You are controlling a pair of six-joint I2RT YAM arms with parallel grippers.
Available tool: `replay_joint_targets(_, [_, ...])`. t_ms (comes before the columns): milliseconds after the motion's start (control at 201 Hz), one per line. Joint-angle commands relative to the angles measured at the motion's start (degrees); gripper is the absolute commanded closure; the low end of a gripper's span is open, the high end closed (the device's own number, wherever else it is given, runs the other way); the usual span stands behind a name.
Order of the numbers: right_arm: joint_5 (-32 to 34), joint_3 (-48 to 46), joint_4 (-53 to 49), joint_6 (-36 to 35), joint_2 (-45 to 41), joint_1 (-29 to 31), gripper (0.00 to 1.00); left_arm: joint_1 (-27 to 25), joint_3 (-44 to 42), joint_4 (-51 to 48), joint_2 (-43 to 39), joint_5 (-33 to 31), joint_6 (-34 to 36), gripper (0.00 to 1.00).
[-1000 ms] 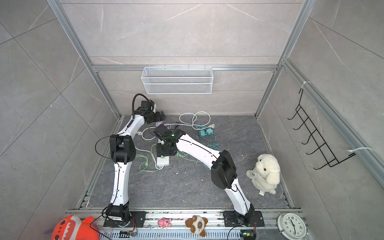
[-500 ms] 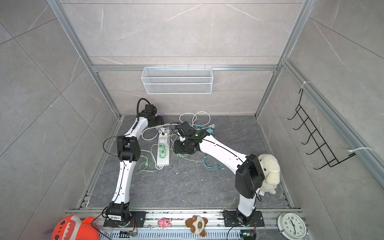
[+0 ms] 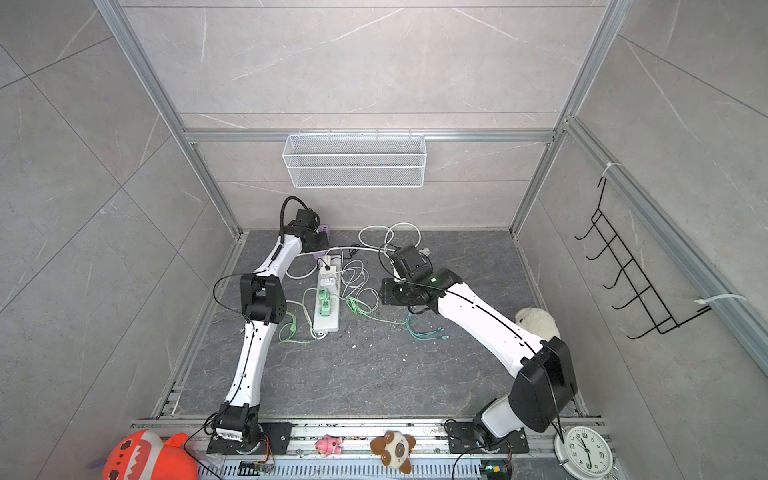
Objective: Insert the plug
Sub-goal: 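Grasp the purple strip with left gripper while right gripper releases the green charger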
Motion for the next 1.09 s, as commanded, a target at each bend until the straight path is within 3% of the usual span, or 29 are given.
replay_joint_targets(0, [5.36,-5.07,-2.73,0.34,-4.45,-1.28,0.49,-2.28,-3.51,7.05,-10.19,1.28,3.72,0.67])
replay_joint_targets(274, [9.74,-15.00,-4.45,4.01,-17.22,-1.58,0.49,-7.77,-2.84,16.01,-17.35,5.69,8.84,0.68])
replay_joint_targets(602, [19.15,-17.97,-11.53,6.70,-28.47,-1.85,0.48,-16.92,-2.29,16.23,-19.46,15.21,10.11,0.68])
replay_joint_targets(861, [23.02,-16.70,-14.57,5.63,-30.04,-3.35,0.48,-22.06,-10.86,12.78,-27.12,15.90,13.31,0.70])
replay_joint_targets(1090, [26.13,-12.65,-14.34,3.79,-26.90,-7.12,0.48,-27.92,-31.11,12.93,-39.70,15.31,16.94,0.71])
